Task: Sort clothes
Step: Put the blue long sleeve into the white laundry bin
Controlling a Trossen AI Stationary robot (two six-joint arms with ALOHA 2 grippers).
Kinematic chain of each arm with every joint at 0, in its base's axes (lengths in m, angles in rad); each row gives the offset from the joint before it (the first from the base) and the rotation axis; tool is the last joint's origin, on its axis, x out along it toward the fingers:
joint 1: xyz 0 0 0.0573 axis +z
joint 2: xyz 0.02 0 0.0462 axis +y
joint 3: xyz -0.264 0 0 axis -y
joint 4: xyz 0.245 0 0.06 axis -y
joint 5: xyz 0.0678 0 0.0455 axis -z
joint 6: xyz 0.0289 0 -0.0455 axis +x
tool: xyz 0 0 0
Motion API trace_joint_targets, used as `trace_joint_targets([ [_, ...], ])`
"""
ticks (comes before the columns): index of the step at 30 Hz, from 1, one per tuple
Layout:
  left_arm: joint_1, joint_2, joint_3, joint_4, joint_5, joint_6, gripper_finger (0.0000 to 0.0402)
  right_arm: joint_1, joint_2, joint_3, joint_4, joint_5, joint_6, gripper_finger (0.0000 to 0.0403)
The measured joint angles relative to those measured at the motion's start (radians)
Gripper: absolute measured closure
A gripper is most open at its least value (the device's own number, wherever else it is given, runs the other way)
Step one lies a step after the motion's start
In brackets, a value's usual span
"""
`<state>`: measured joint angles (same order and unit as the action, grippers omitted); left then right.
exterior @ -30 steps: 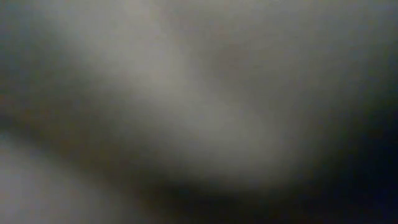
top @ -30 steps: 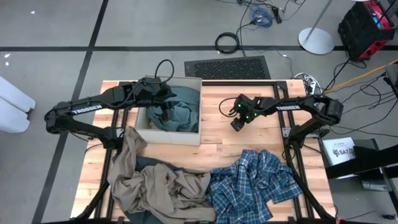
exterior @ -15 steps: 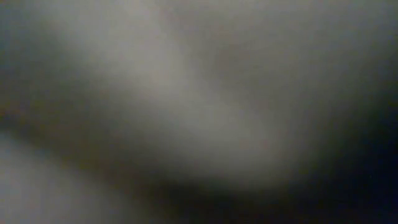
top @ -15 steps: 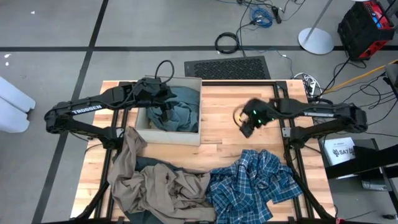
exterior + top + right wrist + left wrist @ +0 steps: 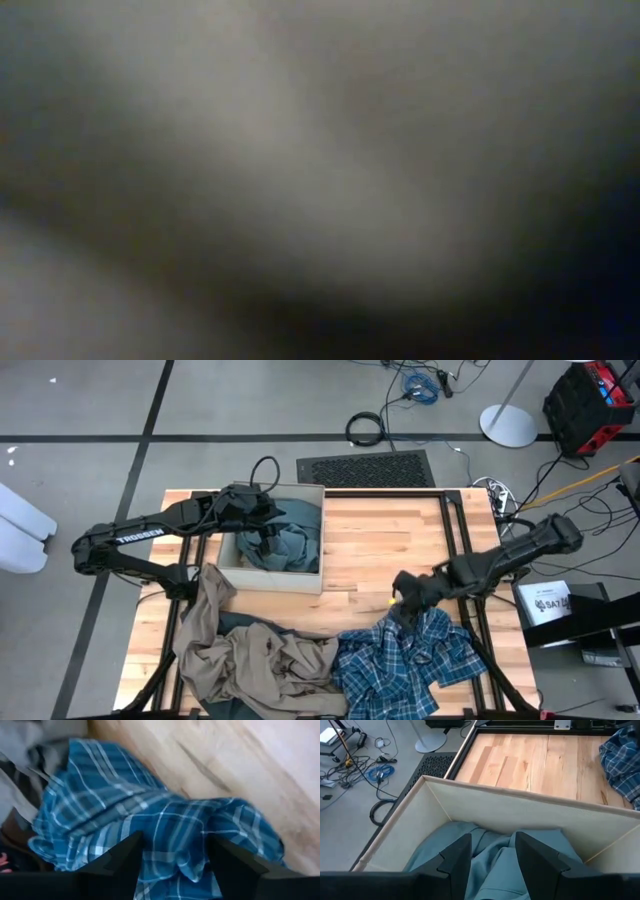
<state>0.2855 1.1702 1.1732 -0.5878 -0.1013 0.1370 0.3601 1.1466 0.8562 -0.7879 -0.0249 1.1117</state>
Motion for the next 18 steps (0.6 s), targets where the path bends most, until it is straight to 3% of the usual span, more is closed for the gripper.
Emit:
trace_joint_targets([
  [9, -0.008, 0.0, 0.0, 0.005, 0.0, -0.027, 0.0238, 0.088, 0.138, 0.0, 0.026, -0.001, -0.069, 0.0206],
  [12, -0.014, 0.0, 0.0, 0.005, 0.0, -0.046, 0.0238, 0.087, 0.196, 0.0, 0.075, 0.0, -0.154, 0.0262],
  [15, -0.016, 0.0, 0.0, 0.005, 0.002, -0.061, 0.0238, 0.075, 0.224, 0.001, 0.138, -0.001, -0.233, 0.0365],
  [18, -0.02, 0.0, 0.0, 0.006, 0.002, -0.075, 0.0238, 0.05, 0.212, 0.005, 0.147, 0.001, -0.268, 0.0389],
])
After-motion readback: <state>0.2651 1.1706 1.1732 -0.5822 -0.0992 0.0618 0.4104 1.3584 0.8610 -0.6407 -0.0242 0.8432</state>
